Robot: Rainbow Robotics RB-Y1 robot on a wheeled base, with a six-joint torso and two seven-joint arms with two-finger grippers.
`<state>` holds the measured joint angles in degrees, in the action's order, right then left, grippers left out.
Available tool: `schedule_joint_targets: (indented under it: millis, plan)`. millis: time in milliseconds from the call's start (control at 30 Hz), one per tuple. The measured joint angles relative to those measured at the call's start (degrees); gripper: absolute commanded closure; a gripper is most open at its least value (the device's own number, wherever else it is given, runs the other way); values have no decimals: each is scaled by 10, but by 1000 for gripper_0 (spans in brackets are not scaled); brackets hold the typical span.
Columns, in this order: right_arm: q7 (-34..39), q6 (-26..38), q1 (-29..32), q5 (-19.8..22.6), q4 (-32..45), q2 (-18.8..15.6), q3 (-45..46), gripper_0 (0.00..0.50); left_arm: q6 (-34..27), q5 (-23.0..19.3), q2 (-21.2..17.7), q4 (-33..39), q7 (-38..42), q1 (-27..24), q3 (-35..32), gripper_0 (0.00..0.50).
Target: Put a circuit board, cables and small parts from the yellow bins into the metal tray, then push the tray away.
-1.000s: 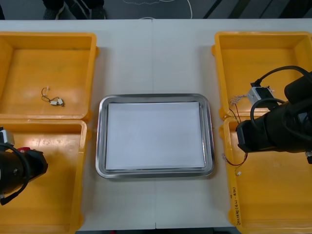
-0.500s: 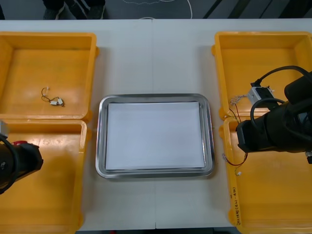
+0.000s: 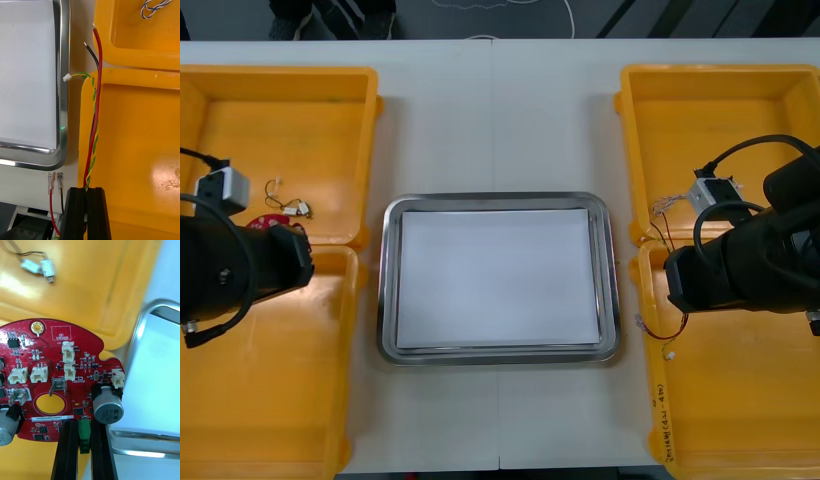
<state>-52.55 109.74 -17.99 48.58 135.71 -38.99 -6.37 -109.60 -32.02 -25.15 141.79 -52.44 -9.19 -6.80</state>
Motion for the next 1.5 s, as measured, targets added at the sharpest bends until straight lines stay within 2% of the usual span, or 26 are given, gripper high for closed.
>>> schedule_joint_targets:
  millis: [200, 367, 500, 633, 833, 1100, 1267, 1500]
  plan:
    - [0, 0, 0, 0, 0, 0, 0, 500, 0, -1, -26, -36, 27, -77, 111, 500]
    - [0, 0, 0, 0, 0, 0, 0, 500, 0, -5, -37, -83, 136, -140, 202, 500]
    - [0, 0, 0, 0, 0, 0, 0, 500, 0, -27, -37, -109, 231, -171, 237, 500]
    - [0, 0, 0, 0, 0, 0, 0, 500, 0, -43, -37, -129, 242, -193, 262, 500]
    - [0, 0, -1, 0, 0, 0, 0, 500, 0, -37, -27, -141, 242, -204, 295, 500]
    - [0, 0, -1, 0, 0, 0, 0, 500, 0, 8, 13, -183, 242, -204, 339, 500]
    - [0, 0, -1, 0, 0, 0, 0, 500, 0, 11, 28, -215, 242, -204, 355, 500]
    - [0, 0, -1, 0, 0, 0, 0, 500, 0, 12, 29, -257, 242, -204, 381, 500]
